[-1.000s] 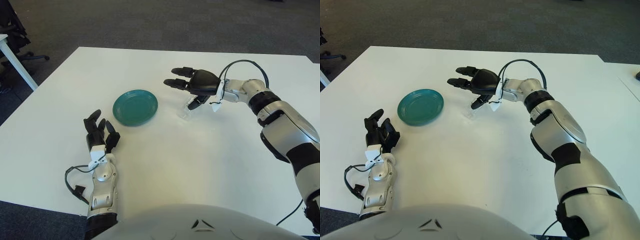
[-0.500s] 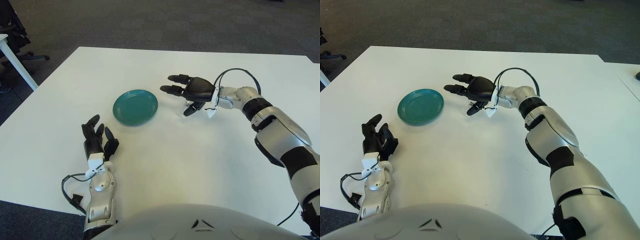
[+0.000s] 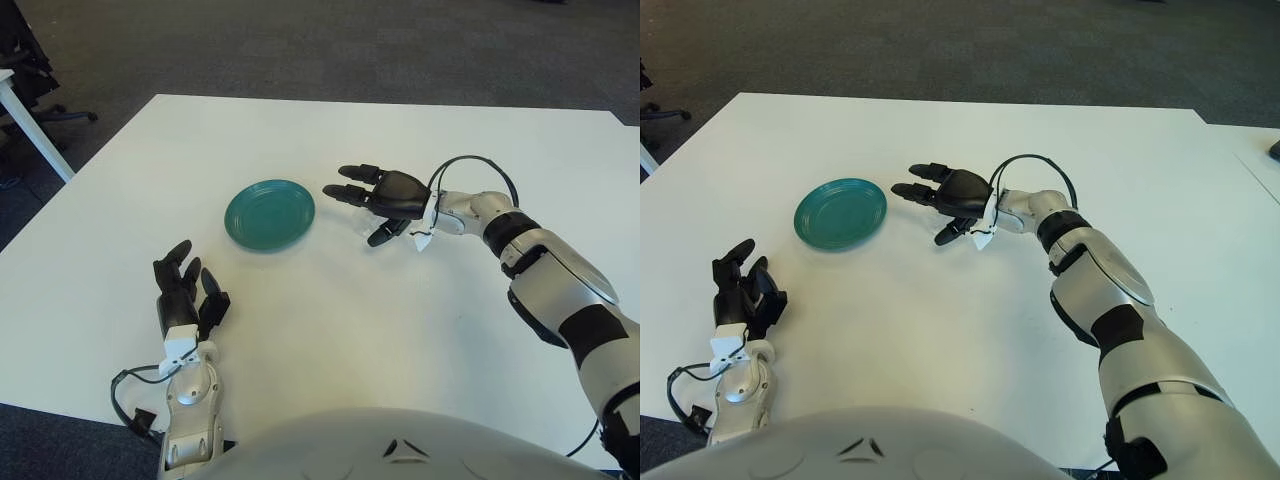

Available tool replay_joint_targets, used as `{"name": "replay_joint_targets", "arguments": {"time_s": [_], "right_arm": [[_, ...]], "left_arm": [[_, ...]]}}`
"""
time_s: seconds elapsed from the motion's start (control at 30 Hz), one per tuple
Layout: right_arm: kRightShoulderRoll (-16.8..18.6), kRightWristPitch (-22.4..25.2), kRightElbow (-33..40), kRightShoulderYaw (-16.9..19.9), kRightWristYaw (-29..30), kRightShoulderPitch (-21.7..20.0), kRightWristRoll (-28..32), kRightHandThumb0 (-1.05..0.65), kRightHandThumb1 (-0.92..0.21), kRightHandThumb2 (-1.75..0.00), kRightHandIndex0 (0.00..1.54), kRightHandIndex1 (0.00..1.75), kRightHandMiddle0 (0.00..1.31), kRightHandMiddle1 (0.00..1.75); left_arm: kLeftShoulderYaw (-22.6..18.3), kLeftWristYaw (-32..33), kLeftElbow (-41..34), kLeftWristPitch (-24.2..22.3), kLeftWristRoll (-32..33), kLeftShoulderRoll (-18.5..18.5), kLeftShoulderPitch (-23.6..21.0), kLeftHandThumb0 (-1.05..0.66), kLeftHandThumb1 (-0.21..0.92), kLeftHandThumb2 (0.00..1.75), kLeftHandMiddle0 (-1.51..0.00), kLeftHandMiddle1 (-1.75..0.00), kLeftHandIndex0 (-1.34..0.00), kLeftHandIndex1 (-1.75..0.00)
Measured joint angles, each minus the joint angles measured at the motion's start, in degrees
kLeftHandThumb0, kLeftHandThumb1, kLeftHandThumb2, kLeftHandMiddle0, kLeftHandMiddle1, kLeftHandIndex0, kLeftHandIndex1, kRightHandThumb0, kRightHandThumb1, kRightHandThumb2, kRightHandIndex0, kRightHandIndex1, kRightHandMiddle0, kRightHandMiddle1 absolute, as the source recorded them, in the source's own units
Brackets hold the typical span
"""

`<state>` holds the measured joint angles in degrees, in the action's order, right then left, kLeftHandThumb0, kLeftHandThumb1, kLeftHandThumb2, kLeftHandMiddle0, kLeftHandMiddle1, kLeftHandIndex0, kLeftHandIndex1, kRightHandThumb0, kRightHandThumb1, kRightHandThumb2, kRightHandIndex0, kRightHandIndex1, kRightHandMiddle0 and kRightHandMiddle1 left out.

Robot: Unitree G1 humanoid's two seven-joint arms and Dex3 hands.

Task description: Put the bottle into the plate.

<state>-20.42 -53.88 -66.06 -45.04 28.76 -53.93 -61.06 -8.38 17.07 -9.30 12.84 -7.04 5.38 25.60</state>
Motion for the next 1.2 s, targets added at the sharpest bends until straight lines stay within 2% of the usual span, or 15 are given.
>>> {"name": "replay_joint_targets", "arguments": {"time_s": [1.2], "right_arm": [[-0.2, 1.2, -2.8, 1.2, -3.1, 1.1, 4.3, -1.05, -0.92, -0.60, 0.00, 0.00, 0.00, 0.00]], "left_arm": [[-3.4, -3.6, -0.4, 0.7, 1.8, -3.1, 2.2, -0.77, 0.92, 0.84, -0.43, -0.29, -0.03, -1.02]]}}
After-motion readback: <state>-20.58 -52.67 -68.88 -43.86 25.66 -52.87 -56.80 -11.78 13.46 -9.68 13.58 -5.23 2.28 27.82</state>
